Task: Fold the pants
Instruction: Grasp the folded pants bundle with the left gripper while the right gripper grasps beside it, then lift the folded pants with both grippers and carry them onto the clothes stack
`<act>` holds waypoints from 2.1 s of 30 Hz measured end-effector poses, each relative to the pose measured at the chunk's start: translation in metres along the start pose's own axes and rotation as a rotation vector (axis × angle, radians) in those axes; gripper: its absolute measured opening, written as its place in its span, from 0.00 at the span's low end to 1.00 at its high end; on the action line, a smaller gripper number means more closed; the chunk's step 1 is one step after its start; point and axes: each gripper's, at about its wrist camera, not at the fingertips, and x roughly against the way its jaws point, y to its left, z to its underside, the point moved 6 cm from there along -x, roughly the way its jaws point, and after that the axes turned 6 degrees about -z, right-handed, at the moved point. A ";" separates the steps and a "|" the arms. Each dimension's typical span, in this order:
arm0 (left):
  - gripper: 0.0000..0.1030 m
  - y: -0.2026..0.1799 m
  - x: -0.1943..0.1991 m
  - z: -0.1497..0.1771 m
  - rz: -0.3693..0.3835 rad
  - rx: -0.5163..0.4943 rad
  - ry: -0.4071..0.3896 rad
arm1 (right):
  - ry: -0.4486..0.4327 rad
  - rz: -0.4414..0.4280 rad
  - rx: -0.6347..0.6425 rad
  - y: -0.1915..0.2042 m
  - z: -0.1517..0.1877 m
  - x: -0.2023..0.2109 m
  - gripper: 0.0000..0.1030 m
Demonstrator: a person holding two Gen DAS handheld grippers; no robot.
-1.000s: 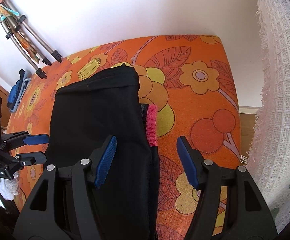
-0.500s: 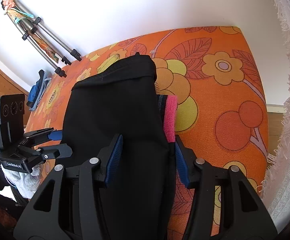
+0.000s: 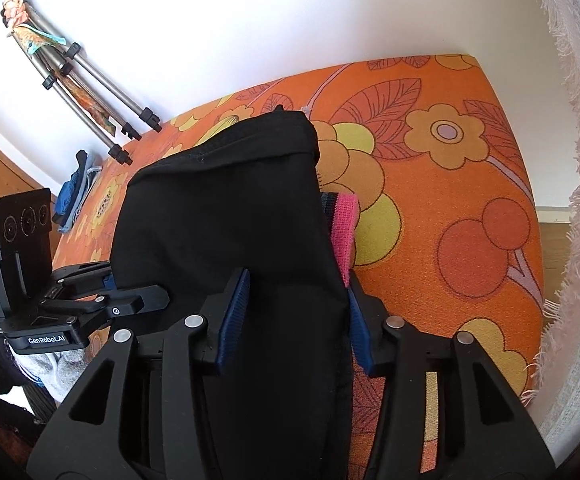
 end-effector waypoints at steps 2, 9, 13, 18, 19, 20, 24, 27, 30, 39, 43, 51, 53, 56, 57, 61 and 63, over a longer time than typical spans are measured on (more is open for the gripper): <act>0.23 -0.002 0.004 0.000 -0.008 -0.025 -0.019 | -0.039 -0.006 -0.017 0.002 0.002 0.006 0.28; 0.20 -0.002 0.007 -0.001 -0.023 -0.058 -0.038 | -0.037 0.014 -0.005 0.012 0.004 0.010 0.25; 0.19 -0.001 0.005 -0.001 -0.036 -0.074 -0.045 | -0.004 0.078 -0.006 0.001 0.003 0.000 0.52; 0.19 0.003 0.002 -0.003 -0.034 -0.062 -0.048 | -0.012 0.008 -0.016 0.000 0.003 -0.003 0.39; 0.19 0.004 0.003 -0.003 -0.028 -0.055 -0.050 | -0.030 -0.002 -0.036 0.000 0.003 -0.002 0.37; 0.19 0.005 0.005 -0.004 -0.023 -0.053 -0.054 | -0.045 0.005 -0.031 0.001 0.004 -0.001 0.31; 0.16 0.003 0.021 -0.005 -0.023 -0.078 -0.098 | -0.134 -0.004 -0.036 0.014 0.005 0.014 0.18; 0.12 0.006 0.039 -0.006 -0.029 -0.091 -0.130 | -0.159 0.051 0.005 0.035 0.007 0.015 0.16; 0.10 0.013 0.057 -0.006 -0.043 -0.103 -0.153 | -0.182 0.068 0.030 0.057 0.009 0.019 0.15; 0.09 0.048 0.117 -0.002 -0.078 -0.071 -0.213 | -0.233 0.087 0.130 0.138 0.006 0.023 0.14; 0.09 0.071 0.155 -0.004 -0.087 -0.033 -0.257 | -0.244 0.067 0.185 0.187 -0.004 0.020 0.13; 0.09 0.128 0.247 0.000 -0.150 0.012 -0.354 | -0.278 0.014 0.272 0.297 -0.025 0.004 0.13; 0.09 0.146 0.267 0.003 -0.166 0.032 -0.368 | -0.275 -0.002 0.294 0.326 -0.028 -0.003 0.13; 0.09 0.173 0.299 0.011 -0.196 0.051 -0.385 | -0.267 -0.021 0.329 0.368 -0.028 -0.018 0.13; 0.09 0.182 0.308 0.013 -0.210 0.054 -0.391 | -0.261 -0.030 0.337 0.382 -0.028 -0.023 0.13; 0.09 0.226 0.350 0.027 -0.261 0.082 -0.418 | -0.243 -0.066 0.386 0.442 -0.026 -0.050 0.13; 0.09 0.250 0.371 0.033 -0.286 0.103 -0.431 | -0.232 -0.090 0.407 0.473 -0.025 -0.065 0.13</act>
